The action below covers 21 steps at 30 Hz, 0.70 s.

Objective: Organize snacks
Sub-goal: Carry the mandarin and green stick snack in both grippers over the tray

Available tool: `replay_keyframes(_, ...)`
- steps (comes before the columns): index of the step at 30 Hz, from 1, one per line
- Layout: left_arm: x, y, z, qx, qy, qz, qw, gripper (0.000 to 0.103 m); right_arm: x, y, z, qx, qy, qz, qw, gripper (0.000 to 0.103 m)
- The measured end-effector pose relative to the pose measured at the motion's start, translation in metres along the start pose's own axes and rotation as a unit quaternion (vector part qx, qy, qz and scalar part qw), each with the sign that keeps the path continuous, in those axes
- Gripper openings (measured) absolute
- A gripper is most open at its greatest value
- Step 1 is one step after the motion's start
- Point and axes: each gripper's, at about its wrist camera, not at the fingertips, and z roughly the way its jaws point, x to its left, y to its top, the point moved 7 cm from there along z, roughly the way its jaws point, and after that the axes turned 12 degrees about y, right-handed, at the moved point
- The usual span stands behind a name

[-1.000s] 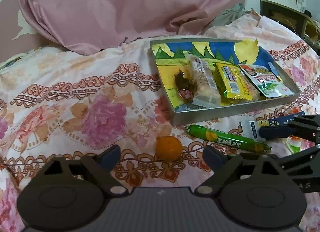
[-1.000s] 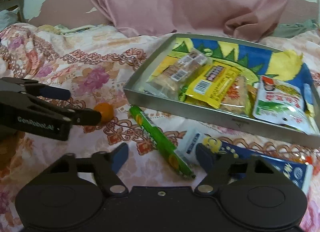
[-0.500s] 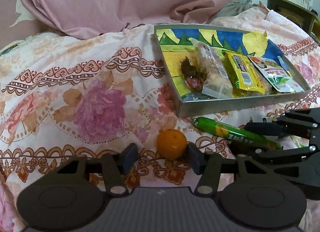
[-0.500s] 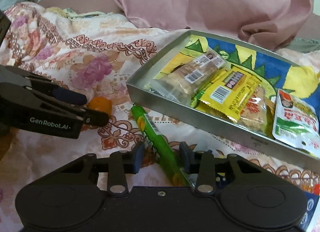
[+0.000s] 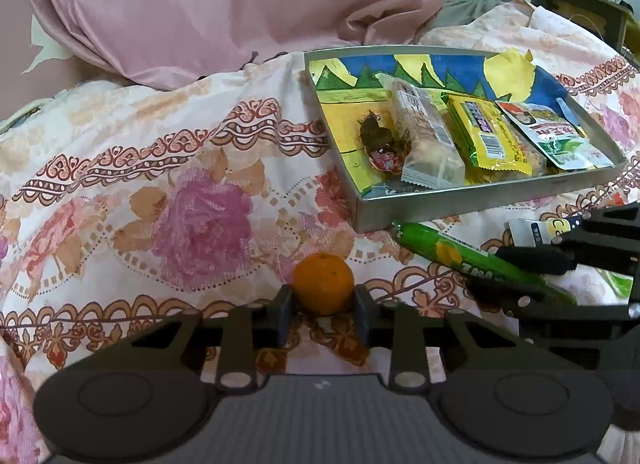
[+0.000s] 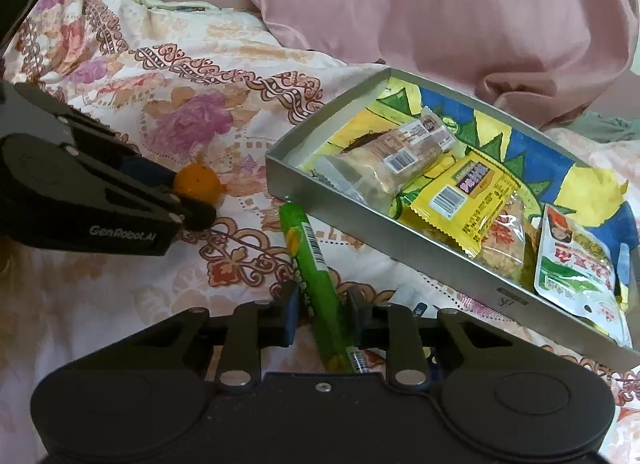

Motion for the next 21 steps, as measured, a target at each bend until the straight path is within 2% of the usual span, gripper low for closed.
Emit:
replay_keyframes(4,-0.001,-0.001,-0.005,-0.001,0.002,-0.003,1.0000,0.033,0.007,-0.002,-0.006,-0.001,-0.010,-0.019,1.000,0.021)
replay_keyframes(9,-0.002,0.001,-0.015,-0.014,-0.006,-0.014,0.9998,0.033,0.012,-0.001,-0.017,-0.009,-0.041,-0.060,0.997,0.021)
replay_keyframes(15,-0.006,0.008,-0.031,-0.048,-0.017,-0.017,0.9985,0.033,0.018,0.002,-0.036,-0.028,-0.080,-0.112,0.990,0.019)
replay_keyframes(21,-0.012,0.008,-0.037,-0.062,-0.018,-0.013,0.9978,0.033,0.017,0.006,-0.051,-0.043,-0.111,-0.147,0.982,0.019)
